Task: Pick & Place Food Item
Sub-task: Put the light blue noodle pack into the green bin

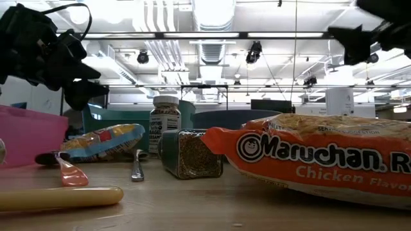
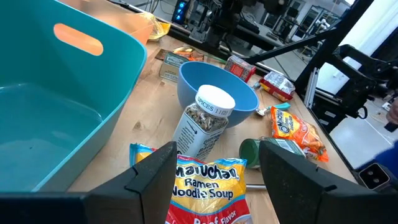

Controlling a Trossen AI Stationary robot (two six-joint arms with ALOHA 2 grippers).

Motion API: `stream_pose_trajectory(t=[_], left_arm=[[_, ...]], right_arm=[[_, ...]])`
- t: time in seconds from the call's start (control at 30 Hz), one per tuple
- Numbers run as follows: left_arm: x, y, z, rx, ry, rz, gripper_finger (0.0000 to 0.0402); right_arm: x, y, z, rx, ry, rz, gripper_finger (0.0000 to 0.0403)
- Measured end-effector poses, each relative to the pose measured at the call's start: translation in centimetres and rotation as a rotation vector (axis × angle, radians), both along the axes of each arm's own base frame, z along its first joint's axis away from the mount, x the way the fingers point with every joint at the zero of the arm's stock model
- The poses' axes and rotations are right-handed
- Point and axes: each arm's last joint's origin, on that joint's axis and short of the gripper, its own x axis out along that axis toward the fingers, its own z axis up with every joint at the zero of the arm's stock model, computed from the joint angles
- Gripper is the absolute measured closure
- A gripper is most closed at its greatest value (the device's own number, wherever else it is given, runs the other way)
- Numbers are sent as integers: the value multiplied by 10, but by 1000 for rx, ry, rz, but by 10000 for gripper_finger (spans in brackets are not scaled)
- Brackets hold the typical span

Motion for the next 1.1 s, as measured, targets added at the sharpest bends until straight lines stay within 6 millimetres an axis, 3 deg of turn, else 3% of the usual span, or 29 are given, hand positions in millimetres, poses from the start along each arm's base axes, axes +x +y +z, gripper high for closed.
stream_pose_trajectory(t=[0.13,0.2,0.37,0.5,0.73,0.93,1.1], left_arm=[[0,0,0,0,0,0,174],[0,0,0,0,0,0,174],[1,2,2,26,-32,63,174],[3,4,16,42,-152,106,174],[8,5,43,19,-122,91,174],[25,8,68,-6,-78,31,174],[45,13,88,-175,-33,27,174]], right_arm=[[-2,-7,5,230,-11,-187,76],[-4,-9,13,259,-33,-240,76],[-9,-11,39,144,-64,-270,76],[-10,-11,51,39,-39,-300,76],[-7,-12,49,57,110,-349,76],[-2,-10,46,52,144,-356,76],[-1,-10,45,44,148,-357,76]])
